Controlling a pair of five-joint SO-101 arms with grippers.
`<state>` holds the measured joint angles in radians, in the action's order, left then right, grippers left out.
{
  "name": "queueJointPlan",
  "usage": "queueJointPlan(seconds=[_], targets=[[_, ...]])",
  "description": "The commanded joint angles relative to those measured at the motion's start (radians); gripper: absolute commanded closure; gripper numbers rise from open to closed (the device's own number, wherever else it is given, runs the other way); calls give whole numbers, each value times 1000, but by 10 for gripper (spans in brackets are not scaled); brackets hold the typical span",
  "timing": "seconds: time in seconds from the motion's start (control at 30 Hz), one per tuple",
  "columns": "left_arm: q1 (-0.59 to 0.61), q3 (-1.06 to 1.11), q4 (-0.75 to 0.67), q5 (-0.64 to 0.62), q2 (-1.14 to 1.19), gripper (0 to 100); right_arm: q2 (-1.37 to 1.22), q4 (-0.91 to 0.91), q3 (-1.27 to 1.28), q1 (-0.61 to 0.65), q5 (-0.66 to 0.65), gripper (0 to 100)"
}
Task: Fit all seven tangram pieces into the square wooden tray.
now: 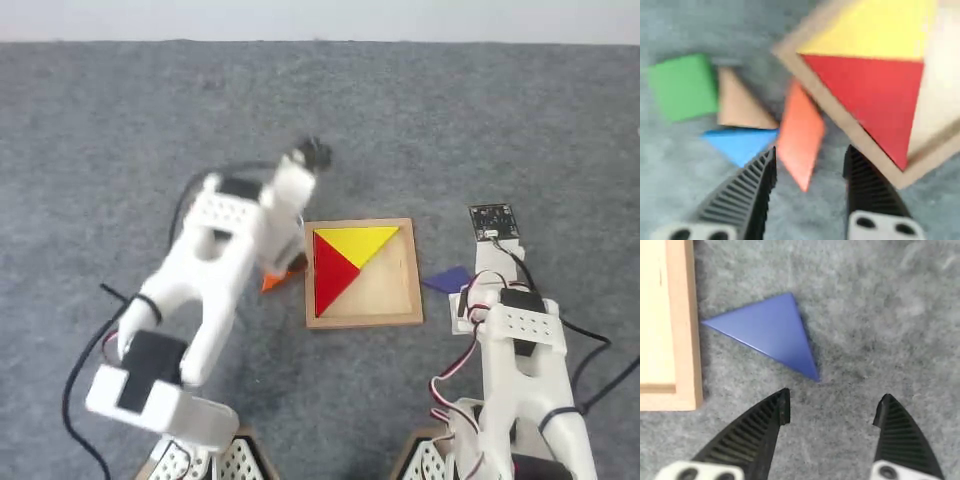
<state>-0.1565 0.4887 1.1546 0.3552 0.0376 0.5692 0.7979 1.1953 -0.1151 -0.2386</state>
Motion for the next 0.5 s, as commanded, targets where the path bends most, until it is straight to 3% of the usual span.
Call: queueJointPlan(seconds=[0.0,0.47], targets=[[-17,151,-152,23,-74,790,-2,-16,-6,-5,0,723],[46,-28,-132,57,170,793,-2,-16,-6,-5,0,723]])
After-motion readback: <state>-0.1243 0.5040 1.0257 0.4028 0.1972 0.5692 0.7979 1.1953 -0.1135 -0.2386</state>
